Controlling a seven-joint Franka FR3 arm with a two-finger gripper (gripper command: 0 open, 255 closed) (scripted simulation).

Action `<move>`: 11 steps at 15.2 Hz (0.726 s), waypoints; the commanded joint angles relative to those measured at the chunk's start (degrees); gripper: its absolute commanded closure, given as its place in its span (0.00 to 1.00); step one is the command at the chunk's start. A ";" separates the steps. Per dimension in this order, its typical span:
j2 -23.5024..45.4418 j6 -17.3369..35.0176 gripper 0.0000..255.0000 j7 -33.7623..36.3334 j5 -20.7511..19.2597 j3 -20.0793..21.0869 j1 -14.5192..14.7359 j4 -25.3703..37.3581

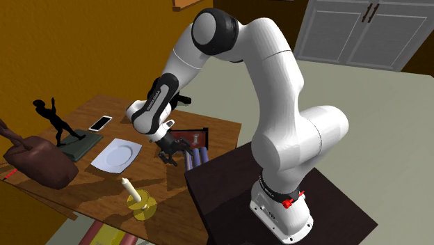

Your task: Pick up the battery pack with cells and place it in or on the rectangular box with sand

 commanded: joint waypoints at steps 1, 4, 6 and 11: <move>0.33 0.95 0.00 0.25 -0.46 -0.34 -0.07 -0.75; 0.33 0.95 0.00 0.25 -0.46 -0.34 -0.07 -0.75; 0.33 0.95 0.00 0.25 -0.46 -0.34 -0.07 -0.75; 0.34 0.95 1.00 0.25 -0.46 -0.34 -0.07 -0.75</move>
